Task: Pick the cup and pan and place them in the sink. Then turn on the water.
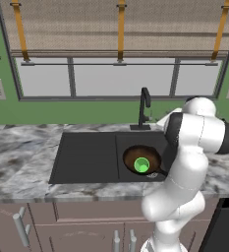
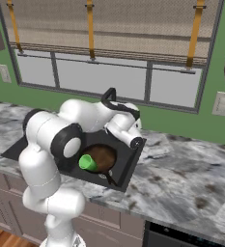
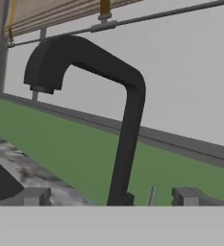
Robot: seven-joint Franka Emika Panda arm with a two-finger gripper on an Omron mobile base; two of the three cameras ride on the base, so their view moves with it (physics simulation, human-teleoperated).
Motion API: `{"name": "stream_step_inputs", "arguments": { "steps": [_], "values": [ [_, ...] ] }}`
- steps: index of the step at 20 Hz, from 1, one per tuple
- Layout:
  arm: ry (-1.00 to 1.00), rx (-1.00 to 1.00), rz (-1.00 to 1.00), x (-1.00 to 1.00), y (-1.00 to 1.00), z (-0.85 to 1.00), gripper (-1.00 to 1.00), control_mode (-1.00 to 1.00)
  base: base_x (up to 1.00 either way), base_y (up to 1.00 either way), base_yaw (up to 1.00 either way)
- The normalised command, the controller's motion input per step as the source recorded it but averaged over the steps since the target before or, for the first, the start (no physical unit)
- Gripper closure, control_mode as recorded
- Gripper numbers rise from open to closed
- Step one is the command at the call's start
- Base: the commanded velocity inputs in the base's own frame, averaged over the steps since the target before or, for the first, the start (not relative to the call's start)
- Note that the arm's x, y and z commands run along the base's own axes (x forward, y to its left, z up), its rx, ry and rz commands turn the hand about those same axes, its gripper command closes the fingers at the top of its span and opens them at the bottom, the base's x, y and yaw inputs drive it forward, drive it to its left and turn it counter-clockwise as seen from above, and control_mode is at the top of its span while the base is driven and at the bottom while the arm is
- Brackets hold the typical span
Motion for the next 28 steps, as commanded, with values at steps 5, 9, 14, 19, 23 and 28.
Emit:
{"name": "stream_step_inputs", "arguments": {
  "steps": [5,9,14,19,23,28],
  "values": [
    [0.00,0.01,0.00,0.23,0.00,-0.06,-1.00,-1.00,0.00,0.00,0.00],
    [0.00,0.01,-0.01,0.29,0.00,-0.15,-1.00,-1.00,0.00,0.00,0.00],
    [0.00,0.05,-0.04,0.24,0.00,-0.15,-1.00,-1.00,0.00,0.00,0.00],
    [0.00,0.05,-0.07,0.24,0.00,-0.20,-1.00,-1.00,0.00,0.00,0.00],
    [0.00,0.07,-0.06,0.35,0.00,-0.23,-1.00,-1.00,0.00,0.00,0.00],
    [0.00,0.08,-0.04,0.23,0.00,-0.17,-1.00,-1.00,0.00,0.00,0.00]
  ]
}}
